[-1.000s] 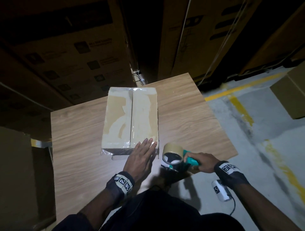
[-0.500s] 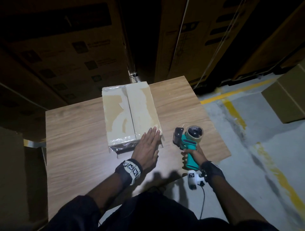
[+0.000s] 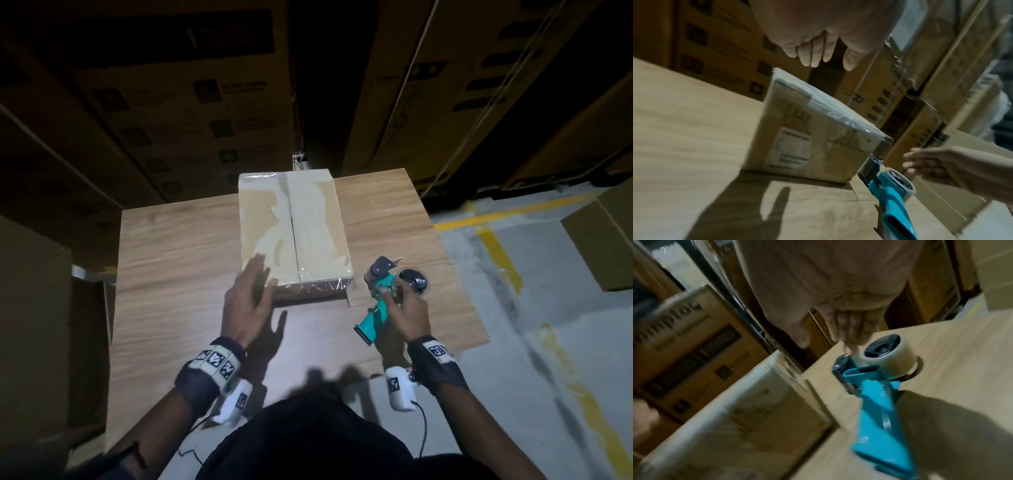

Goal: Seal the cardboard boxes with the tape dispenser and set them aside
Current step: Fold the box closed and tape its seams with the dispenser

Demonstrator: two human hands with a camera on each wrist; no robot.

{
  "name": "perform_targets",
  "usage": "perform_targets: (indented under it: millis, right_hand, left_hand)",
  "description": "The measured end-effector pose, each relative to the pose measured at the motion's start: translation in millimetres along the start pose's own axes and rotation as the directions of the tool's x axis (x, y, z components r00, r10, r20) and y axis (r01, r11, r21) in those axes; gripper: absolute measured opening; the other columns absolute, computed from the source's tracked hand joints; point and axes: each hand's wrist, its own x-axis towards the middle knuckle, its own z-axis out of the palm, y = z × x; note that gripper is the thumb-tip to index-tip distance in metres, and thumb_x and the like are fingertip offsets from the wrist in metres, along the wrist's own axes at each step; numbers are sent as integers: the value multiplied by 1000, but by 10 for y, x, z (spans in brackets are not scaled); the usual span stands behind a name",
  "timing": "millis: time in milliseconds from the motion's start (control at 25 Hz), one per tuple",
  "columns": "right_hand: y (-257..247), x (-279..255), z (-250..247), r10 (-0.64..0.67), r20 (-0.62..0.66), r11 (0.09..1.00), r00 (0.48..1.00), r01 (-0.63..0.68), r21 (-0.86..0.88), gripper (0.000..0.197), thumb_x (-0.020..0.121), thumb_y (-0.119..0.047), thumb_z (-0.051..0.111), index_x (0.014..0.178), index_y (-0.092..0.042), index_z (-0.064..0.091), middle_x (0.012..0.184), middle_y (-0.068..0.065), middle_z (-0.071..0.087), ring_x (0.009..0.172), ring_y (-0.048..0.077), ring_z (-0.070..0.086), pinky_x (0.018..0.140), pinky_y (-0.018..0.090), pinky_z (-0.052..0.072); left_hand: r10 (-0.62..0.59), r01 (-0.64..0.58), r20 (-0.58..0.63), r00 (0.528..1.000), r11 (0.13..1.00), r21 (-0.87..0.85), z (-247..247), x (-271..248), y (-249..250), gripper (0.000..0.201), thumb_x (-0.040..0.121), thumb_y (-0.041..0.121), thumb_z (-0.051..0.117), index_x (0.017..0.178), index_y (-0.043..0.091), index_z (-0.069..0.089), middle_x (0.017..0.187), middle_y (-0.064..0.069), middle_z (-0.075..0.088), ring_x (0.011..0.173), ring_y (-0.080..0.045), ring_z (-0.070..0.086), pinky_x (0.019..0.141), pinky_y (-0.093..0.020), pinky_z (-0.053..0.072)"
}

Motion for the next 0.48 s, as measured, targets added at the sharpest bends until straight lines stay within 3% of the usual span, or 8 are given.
perform_targets:
  millis: [80, 160, 240, 320, 360, 400, 480]
  right_hand:
    - [-269, -65, -25, -80, 67, 938, 995, 52, 342, 57, 104, -50, 50, 154, -22, 43, 144, -8, 50, 134, 13, 46, 116, 38, 33]
    - [-453, -9, 96, -101, 264, 806, 959, -77, 587, 68, 103, -61, 40, 160, -25, 30, 159, -11, 35, 148, 12, 33, 124, 38, 20]
    - [-525, 65, 276, -96, 392, 734, 915, -201, 648, 87, 96, -74, 39, 163, -22, 20, 165, -8, 25, 153, 13, 23, 126, 36, 14]
    - [-492, 130, 398, -97, 415, 773, 905, -194, 604, 116, 74, -94, 47, 163, -25, 18, 167, -11, 20, 154, 10, 18, 128, 39, 9]
    - [-504, 120, 417, -103, 422, 791, 901, -183, 584, 121, 68, -98, 47, 163, -27, 20, 167, -13, 20, 154, 8, 17, 129, 41, 7]
    - [-505, 113, 410, -107, 427, 794, 898, -182, 580, 117, 73, -97, 44, 163, -26, 21, 167, -11, 20, 154, 9, 17, 129, 42, 7]
    - [-576, 67, 383, -76, 413, 746, 908, -223, 628, 88, 97, -76, 30, 163, -20, 16, 167, -2, 22, 155, 16, 21, 128, 40, 11]
  left_hand:
    - [-170, 166, -36, 985, 983, -83, -222, -102, -129, 68, 101, 58, 52, 158, 24, 38, 160, -4, 41, 146, -19, 39, 119, -37, 27]
    - [-279, 284, 50, 959, 944, -167, -309, -160, -183, 92, 87, 79, 40, 160, 24, 33, 163, -1, 36, 150, -19, 34, 119, -31, 22]
    - [-318, 342, 133, 939, 908, -244, -244, -188, -220, 99, 81, 84, 35, 160, 25, 32, 164, 2, 33, 148, -12, 32, 117, -26, 18]
    - [-338, 361, 126, 933, 878, -314, -171, -199, -230, 94, 84, 81, 37, 159, 25, 35, 163, 3, 36, 143, -4, 33, 115, -23, 20]
    - [-347, 361, 102, 932, 869, -340, -152, -205, -248, 91, 86, 80, 39, 158, 24, 37, 162, 3, 37, 141, -3, 34, 114, -22, 21]
    - [-350, 357, 87, 933, 865, -352, -128, -209, -254, 87, 89, 77, 40, 158, 23, 38, 161, 3, 39, 140, -2, 35, 114, -21, 22]
    - [-354, 359, 81, 932, 864, -352, -103, -238, -233, 73, 100, 68, 41, 158, 23, 38, 160, 3, 40, 139, -3, 35, 114, -22, 22]
